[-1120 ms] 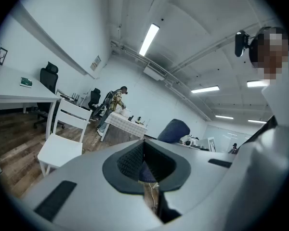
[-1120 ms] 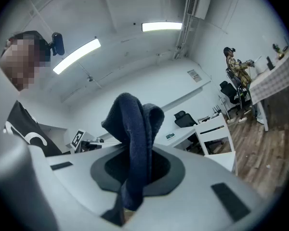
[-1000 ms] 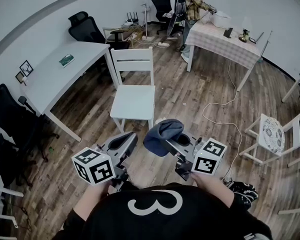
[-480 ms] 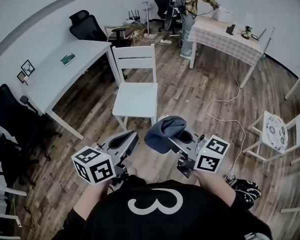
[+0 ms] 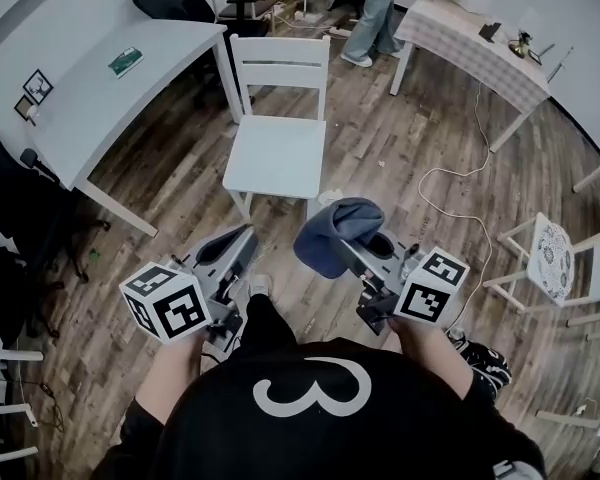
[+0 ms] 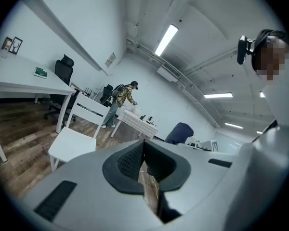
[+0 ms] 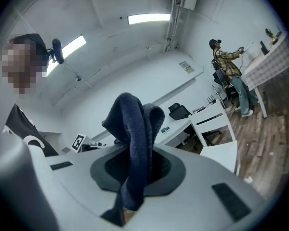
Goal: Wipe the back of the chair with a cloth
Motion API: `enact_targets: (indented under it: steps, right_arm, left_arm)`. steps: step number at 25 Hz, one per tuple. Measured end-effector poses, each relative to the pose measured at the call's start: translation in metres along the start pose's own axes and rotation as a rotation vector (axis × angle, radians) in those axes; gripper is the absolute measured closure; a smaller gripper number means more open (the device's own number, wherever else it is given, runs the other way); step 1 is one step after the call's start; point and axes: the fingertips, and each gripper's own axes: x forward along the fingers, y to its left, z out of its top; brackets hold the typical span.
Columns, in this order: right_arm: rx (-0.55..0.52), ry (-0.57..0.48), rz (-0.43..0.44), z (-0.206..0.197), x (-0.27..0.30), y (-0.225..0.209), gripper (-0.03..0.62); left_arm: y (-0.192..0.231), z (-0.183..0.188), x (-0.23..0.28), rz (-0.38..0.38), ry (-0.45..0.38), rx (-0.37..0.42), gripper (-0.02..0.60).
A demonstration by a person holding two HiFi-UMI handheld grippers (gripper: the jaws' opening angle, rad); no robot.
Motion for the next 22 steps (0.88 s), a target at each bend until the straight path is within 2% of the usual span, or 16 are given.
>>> enact_targets:
  steps: [8, 13, 16, 22]
  right_arm:
    - [0.076, 0.025, -0.056, 0.003, 0.111, -0.07, 0.543]
    - [0.123, 0.056, -0.113, 0.006, 0.196, -0.123, 0.543]
    - [0.165, 0.061, -0.161, 0.009, 0.237, -0.157, 0.543]
    - [0.124, 0.016, -0.207, 0.032, 0.298, -0.195, 0.543]
  left_arm:
    - [0.119, 0.036, 0.032, 0.023, 0.06, -0.077, 0.568]
    - [0.202, 0.079, 0.062, 0.022, 0.109, -0.059, 0.568]
    - [0.249, 0.099, 0.075, 0.019, 0.129, -0.074, 0.568]
    - [0.305, 0.126, 0.101, -0.028, 0.158, -0.088, 0.568]
